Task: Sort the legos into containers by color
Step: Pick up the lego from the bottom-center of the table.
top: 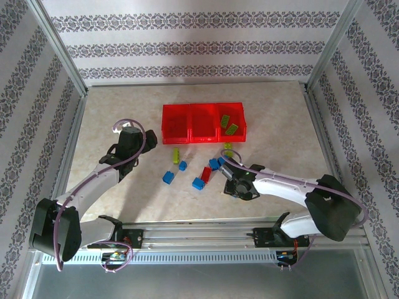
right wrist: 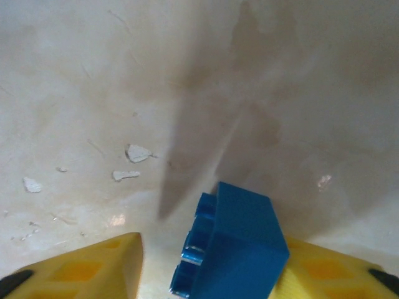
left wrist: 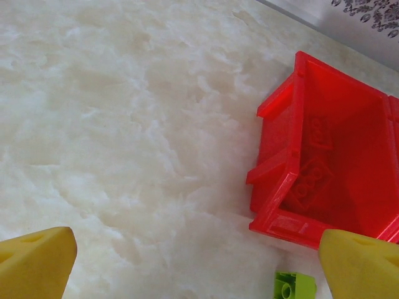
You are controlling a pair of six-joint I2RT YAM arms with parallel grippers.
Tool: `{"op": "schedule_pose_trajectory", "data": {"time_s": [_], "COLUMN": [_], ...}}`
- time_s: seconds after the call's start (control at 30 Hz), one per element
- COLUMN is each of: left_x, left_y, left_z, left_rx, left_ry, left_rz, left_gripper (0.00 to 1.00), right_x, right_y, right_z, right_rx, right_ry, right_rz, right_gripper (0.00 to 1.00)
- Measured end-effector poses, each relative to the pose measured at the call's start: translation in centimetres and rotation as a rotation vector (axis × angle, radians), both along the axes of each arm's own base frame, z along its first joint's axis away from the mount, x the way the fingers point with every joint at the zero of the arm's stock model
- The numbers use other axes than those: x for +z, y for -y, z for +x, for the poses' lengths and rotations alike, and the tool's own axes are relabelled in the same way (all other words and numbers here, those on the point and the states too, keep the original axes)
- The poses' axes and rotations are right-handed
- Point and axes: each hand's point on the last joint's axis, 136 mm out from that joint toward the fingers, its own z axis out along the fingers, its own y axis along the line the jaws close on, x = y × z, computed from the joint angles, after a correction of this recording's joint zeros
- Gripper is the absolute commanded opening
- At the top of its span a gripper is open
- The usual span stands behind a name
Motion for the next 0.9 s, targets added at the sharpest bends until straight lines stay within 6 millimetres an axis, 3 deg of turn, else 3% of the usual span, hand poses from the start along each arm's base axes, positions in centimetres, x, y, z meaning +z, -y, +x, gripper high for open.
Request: {"op": "schedule_pose_trajectory", "data": {"time_s": [0.23, 0.5, 0.67, 0.9], "left_x": [-0.5, -0.9, -0.8, -0.9], "left_y": [-0.5, -0.6, -0.5, -0.2], "left_z": [-0.1, -0.1, 0.0, -0.1], "left_rx": [0.025, 0.015, 0.009, -0.011], "left_ry": [-0.002, -0.005, -0.002, -0.01], "left_rz": [-0.024, -0.052, -0.065, -0.084], "left_gripper": [1.0, 1.0, 1.0, 1.0], "right_x": [0.1, 2.2, 4.4, 9.0], "right_y": [-0.4, -2.8, -5.1, -9.2], "right_z": [0.4, 3.0, 6.2, 13.1], "right_rx": [0.028, 0.099, 0.177, 0.284], "right_ry": [-0.009, 0.054, 0.137, 0.3], "right_rz": [-0.014, 0.012, 0.006, -0.007], "right_gripper": [0.29, 0.18, 0.18, 0.18]}}
